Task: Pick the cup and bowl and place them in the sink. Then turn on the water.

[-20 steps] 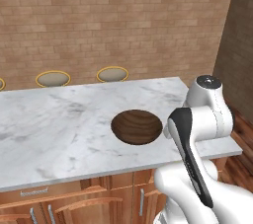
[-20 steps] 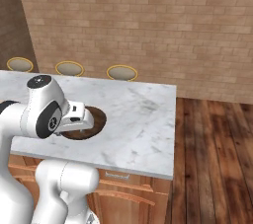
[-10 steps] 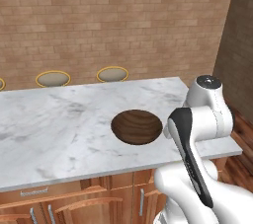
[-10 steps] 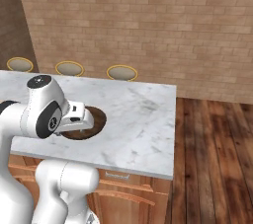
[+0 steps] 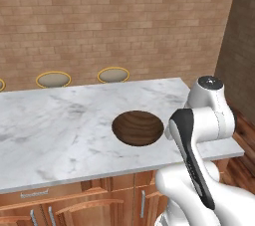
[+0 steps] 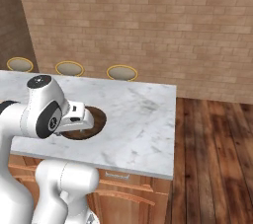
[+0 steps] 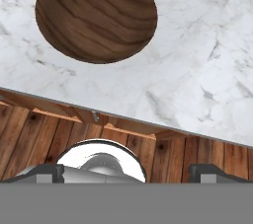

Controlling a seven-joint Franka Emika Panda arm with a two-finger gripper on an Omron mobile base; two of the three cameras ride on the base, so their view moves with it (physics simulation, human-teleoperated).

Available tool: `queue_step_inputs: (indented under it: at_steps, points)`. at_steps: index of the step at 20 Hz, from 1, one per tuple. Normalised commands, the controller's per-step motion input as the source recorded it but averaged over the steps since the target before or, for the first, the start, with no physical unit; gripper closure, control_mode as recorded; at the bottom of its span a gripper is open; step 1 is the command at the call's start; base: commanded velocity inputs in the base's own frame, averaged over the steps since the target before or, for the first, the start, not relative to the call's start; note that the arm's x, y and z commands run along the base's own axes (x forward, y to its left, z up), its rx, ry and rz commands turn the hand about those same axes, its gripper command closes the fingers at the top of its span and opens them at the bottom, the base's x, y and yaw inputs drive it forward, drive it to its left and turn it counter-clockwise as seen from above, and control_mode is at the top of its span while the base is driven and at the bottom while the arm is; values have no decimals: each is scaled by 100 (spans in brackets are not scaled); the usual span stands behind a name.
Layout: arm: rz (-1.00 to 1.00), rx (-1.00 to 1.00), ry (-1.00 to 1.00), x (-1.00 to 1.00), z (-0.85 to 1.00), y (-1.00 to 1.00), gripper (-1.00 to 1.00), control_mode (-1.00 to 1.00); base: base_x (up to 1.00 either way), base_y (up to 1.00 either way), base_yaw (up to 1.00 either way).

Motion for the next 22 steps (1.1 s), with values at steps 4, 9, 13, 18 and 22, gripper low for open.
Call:
queue_step_inputs:
  at_steps: [4,9,13,18,22]
  points:
    - [0,0,0,0,0,0,-100,100,0,0,0]
    - [0,0,0,0,0,0,-100,-100,0,0,0]
    - [0,0,0,0,0,0,-100,-100,0,0,0]
    - [0,-2,-4,-2,0,1,-100,-100,0,0,0]
    - [0,9,4,2,-1,-9,-100,-100,0,0,0]
